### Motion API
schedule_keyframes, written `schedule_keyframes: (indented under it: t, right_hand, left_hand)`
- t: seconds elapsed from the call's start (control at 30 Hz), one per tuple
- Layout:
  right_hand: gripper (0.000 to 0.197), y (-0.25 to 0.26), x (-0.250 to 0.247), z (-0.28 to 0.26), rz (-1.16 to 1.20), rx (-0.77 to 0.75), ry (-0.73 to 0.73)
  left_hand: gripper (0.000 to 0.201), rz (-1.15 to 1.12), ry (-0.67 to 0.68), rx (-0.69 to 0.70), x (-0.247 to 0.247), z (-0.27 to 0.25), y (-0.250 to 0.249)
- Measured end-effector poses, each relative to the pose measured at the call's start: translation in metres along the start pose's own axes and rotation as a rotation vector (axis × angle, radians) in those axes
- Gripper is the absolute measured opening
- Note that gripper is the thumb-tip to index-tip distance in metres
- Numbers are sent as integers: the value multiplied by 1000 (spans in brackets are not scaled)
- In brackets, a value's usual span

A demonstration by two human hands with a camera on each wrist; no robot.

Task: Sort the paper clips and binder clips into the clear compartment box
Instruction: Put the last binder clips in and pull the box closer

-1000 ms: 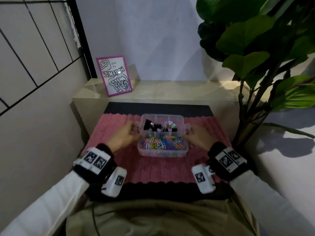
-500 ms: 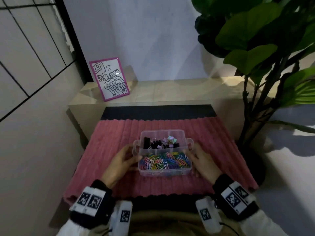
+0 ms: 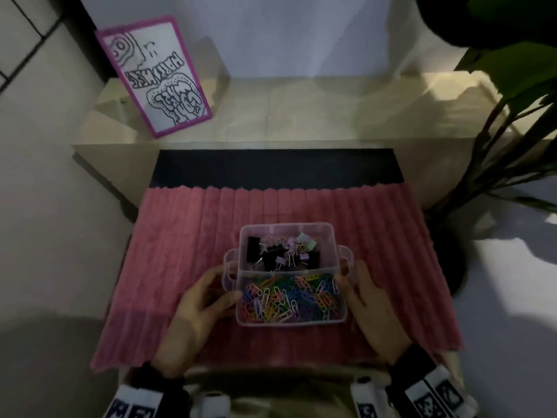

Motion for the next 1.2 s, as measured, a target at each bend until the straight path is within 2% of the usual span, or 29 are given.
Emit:
schedule_keyframes:
  t: [0.1, 0.33, 0.4, 0.5, 0.57, 0.63, 0.7, 0.73, 0.8, 0.87, 0.93, 1.0, 1.1, 1.2]
  right_hand:
    - [49, 0, -4, 2, 23, 129, 109]
    - [23, 19, -16, 11, 142, 351, 318]
    - [30, 23, -19, 12, 95, 384, 334]
    - [44, 29, -21, 13, 22, 414, 340]
    - [44, 35, -19, 12, 13, 452, 328]
    - [43, 46, -21, 9, -141, 388, 204]
    - [38, 67, -25, 9, -427, 164, -22]
    - [36, 79, -23, 10, -524, 35, -66]
    - [46, 100, -9, 16, -661, -110, 69]
    - [45, 107, 13, 24, -750, -171, 268]
    - [38, 109, 32, 33, -829, -154, 418]
    - [43, 113, 36, 43, -831, -68, 498]
    - [57, 111, 24, 53, -675, 78, 434]
    - [48, 102, 14, 55, -622, 81, 311]
  left_hand:
    - [36, 54, 3, -70, 2, -2, -13]
    - [55, 86, -9, -270, 2, 7, -33]
    - [63, 52, -15, -345, 2, 10, -35]
    - [86, 19, -50, -444, 2, 12, -40]
    - [81, 59, -42, -452, 2, 13, -44]
    - [68, 114, -34, -458, 4, 16, -49]
    - [62, 208, -13, -441, 6, 18, -52]
    - [59, 264, -4, -427, 6, 19, -53]
    - [57, 321, -1, -400, 7, 20, -57]
    - [57, 316, -3, -394, 6, 19, -58]
    - [58, 283, -3, -395, 5, 19, -57]
    - [60, 274, 8, -385, 4, 21, -56]
    - [62, 311, 49, -367, 1, 23, -54]
    - [61, 317, 63, -372, -1, 25, -54]
Point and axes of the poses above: each hand's wrist, its own z-axis towards the middle knuckle, its own x-axis out of the palm, y = z × x, the point moved 2 cm from there along z, towards the middle knuckle, and after that the axes turned 10 degrees about x, right-handed, at the moved point
